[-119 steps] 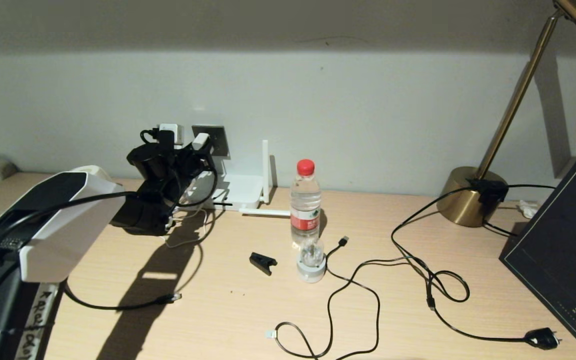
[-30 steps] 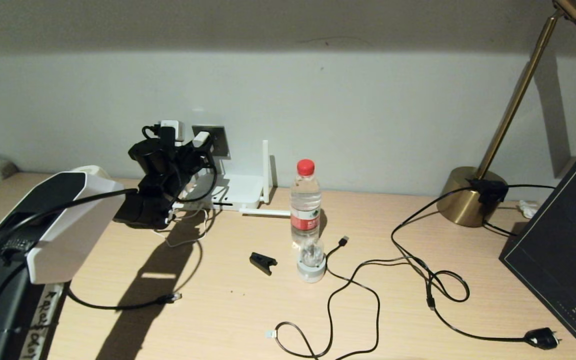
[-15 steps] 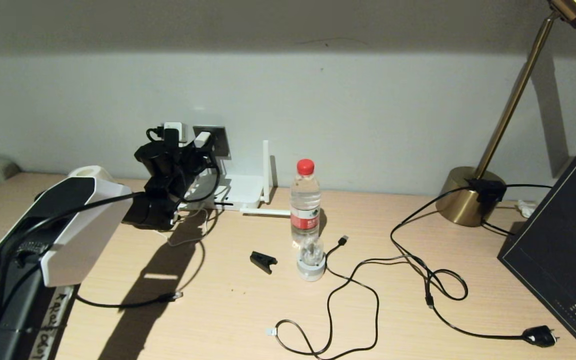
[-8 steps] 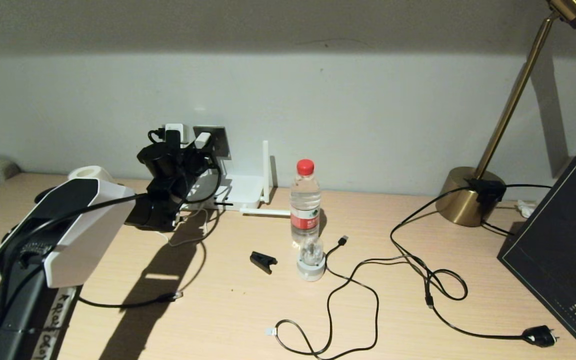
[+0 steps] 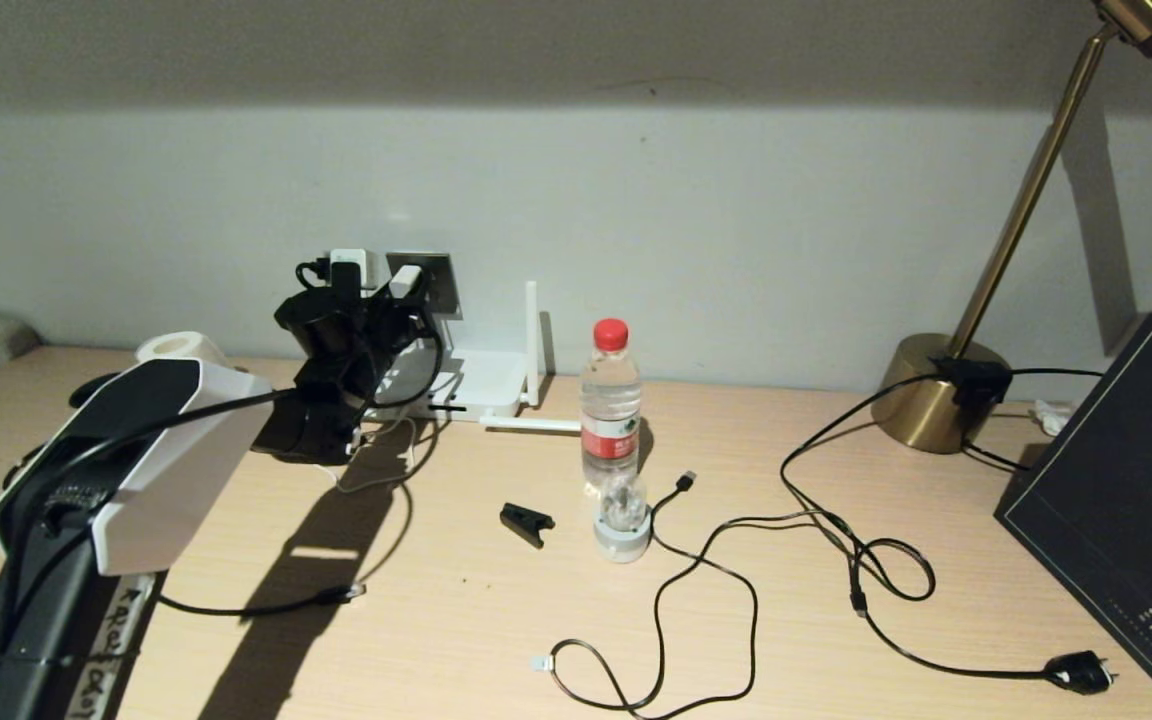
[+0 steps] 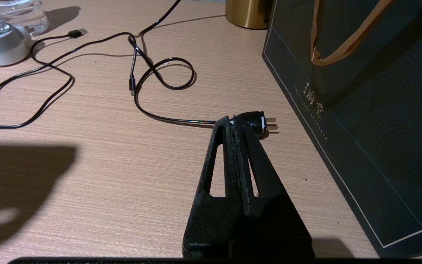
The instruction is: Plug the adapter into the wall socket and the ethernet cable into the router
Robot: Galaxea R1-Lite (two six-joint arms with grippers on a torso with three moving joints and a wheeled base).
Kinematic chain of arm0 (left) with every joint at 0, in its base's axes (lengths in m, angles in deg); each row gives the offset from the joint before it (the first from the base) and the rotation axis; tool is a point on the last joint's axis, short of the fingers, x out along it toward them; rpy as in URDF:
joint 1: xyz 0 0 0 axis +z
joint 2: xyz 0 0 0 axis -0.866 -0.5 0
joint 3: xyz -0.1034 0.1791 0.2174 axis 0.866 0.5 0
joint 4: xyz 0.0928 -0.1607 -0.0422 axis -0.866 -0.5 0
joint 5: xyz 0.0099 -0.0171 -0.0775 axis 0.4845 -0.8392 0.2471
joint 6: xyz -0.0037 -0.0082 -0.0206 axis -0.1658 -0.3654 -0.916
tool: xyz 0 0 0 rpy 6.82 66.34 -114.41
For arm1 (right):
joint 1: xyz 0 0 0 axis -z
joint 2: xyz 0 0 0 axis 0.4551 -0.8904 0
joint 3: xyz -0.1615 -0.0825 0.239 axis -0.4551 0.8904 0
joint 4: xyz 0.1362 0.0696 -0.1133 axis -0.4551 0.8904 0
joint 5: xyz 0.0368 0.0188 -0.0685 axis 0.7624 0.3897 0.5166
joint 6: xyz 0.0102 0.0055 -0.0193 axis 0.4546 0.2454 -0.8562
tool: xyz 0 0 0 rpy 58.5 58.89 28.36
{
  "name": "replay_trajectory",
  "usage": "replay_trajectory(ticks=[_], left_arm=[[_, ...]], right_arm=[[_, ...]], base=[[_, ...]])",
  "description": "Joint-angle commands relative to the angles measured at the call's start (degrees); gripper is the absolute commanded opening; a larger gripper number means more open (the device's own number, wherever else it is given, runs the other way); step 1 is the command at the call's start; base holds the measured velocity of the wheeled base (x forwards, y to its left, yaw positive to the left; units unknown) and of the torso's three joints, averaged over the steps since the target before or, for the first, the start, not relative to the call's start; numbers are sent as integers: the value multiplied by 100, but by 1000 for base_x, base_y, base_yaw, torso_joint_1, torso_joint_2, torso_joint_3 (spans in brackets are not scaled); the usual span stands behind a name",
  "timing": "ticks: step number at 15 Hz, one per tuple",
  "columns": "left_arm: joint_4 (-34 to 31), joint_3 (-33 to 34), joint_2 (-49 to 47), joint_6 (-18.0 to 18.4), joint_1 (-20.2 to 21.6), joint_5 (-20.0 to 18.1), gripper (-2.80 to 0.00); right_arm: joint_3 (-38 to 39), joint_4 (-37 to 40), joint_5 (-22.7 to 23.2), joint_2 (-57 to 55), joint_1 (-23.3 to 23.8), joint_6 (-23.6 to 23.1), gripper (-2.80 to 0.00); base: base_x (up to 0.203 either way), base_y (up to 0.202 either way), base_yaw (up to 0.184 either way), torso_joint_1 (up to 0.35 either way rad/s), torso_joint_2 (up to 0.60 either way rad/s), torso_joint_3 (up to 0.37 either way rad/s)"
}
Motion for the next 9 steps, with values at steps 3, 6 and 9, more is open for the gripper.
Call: replay_trajectory(ticks=[3,6,9], left_arm=[[221,58,28,0,-3,-10,-280],[221,58,55,0,-3,-10,-280],[197,6,72,0,-3,-17,-280]], right_arm=[[0,1,3,-5,0,-3,-280],[0,1,3,-1,0,-3,-280],[0,1,3,0,0,-3,-280]], base=[[0,0,0,0,0,0],[0,0,0,0,0,0],[0,0,0,0,0,0]])
